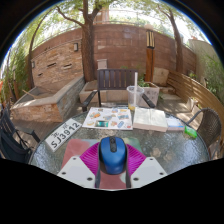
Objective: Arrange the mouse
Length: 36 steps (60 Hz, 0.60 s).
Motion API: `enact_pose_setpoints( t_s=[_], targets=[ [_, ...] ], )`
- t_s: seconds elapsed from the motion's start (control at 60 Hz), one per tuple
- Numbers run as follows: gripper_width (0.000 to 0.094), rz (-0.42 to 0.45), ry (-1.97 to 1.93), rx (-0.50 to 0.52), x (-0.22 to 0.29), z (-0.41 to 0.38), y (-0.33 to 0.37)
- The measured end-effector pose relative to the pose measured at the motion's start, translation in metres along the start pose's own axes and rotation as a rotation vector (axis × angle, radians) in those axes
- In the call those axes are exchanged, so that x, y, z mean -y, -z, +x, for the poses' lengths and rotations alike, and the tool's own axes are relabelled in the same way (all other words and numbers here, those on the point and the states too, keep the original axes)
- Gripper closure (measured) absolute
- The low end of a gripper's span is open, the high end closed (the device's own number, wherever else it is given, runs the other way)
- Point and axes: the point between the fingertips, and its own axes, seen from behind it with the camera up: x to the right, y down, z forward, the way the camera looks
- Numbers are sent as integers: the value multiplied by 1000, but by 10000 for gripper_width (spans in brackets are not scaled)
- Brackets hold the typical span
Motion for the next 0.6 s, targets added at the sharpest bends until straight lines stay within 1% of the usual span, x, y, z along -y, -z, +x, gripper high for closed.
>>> enact_pose_setpoints(
  t_s=[0.033, 0.1, 0.167, 0.217, 0.25, 0.3, 0.317, 0.35, 0.45, 0.6],
  targets=[
    [586, -25, -4, -4, -12, -4, -12],
    [526, -74, 6, -9, -42, -10, -27],
    [444, -118, 5, 1, -55, -15, -33],
    [383, -129, 10, -21, -58, -13, -30],
    [279, -124, 22, -32, -54, -12, -23],
    [87, -105, 44, -32, -43, -15, -9],
    [71, -108, 49, -28, -35, -14, 2],
    [103, -96, 59, -27, -31, -19, 11],
    [73, -77, 74, -33, -8, -28, 66],
    [87, -62, 101, -59, 11, -39, 145]
  ],
)
